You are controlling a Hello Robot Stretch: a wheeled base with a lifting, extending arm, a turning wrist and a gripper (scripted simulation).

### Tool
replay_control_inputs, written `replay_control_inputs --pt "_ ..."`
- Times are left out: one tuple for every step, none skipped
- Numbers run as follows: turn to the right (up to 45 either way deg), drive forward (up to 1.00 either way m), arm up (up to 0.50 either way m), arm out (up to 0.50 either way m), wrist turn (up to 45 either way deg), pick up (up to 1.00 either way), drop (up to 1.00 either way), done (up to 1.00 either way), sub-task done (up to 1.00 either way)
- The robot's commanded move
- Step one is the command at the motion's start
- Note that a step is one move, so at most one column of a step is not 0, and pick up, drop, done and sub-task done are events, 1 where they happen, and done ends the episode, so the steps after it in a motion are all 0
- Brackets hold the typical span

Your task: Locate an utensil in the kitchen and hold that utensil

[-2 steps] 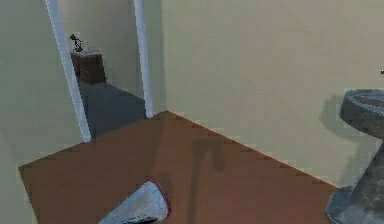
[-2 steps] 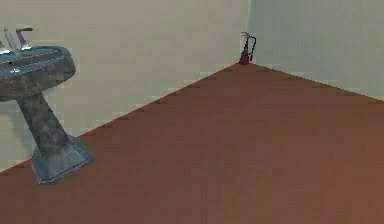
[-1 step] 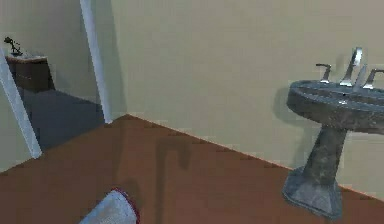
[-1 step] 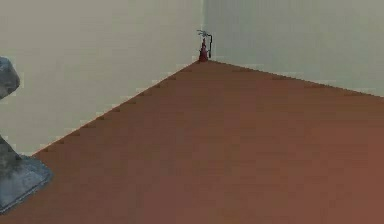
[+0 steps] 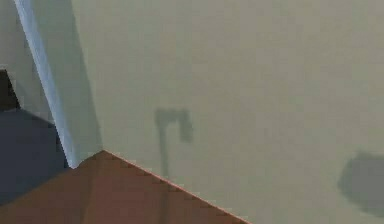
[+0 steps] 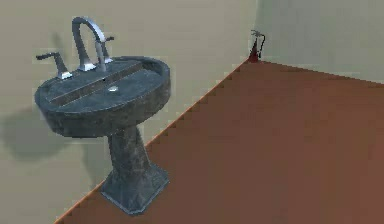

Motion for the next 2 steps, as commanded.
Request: replay_control_inputs --pt "15.0 0.0 0.0 0.0 0.0 0.0 0.0 0.0 0.0" --pt "0.0 0.2 0.0 0.0 0.0 0.0 0.0 0.0 0.0"
